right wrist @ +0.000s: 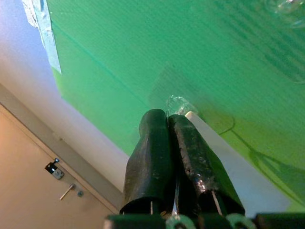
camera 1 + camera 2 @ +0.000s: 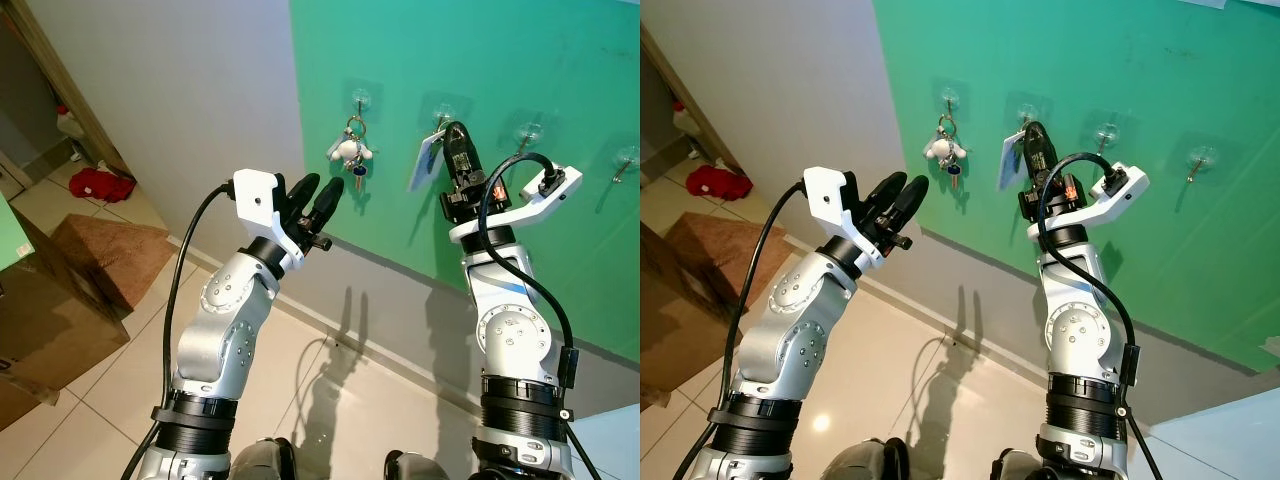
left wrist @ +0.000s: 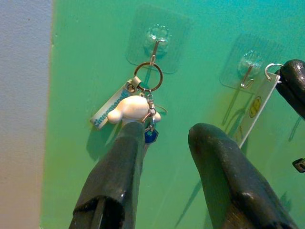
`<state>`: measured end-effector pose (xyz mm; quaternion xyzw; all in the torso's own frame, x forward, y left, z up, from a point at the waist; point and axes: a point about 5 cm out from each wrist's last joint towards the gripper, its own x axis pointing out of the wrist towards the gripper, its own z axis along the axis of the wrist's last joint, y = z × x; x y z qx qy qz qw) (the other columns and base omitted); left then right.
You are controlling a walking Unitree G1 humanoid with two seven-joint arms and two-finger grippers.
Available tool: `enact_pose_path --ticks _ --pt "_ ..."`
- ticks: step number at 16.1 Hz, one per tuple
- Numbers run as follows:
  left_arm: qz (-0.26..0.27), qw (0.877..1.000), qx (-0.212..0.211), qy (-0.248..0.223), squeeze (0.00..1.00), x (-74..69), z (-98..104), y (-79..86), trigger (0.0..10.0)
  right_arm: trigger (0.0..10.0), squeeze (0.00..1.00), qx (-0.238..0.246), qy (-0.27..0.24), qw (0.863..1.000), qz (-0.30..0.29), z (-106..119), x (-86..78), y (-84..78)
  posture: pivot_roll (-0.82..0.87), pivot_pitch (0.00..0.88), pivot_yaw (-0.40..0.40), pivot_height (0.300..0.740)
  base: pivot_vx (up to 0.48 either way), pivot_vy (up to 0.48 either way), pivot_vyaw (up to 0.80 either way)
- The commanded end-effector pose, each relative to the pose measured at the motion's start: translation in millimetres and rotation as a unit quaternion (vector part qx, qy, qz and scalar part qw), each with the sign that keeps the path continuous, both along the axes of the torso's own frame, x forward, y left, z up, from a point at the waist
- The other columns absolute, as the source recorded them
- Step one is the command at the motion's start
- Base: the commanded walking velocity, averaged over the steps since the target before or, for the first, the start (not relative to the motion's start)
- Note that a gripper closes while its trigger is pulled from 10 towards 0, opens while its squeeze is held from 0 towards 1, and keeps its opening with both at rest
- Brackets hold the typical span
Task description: Hang keys on a hook
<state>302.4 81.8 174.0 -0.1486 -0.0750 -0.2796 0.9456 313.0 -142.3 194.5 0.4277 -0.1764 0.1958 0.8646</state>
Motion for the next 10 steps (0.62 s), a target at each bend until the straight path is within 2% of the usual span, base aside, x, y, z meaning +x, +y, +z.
enact_pose_path --ticks 1,10 --pt "-0.005 1.000 0.002 -0.009 0.00 -2.2 4.4 0.2 10.0 10.0 0.00 -0.002 -0.012 1.000 0.015 3.4 -2.9 4.1 0.02 0.140 0.066 0.740 0.000 0.000 0.00" --pt "-0.007 1.000 0.001 -0.009 0.00 -4.2 5.0 -0.3 10.0 10.0 0.00 -0.015 0.015 1.000 0.009 -1.7 0.9 7.5 0.03 0.146 0.065 0.740 0.000 0.000 0.00"
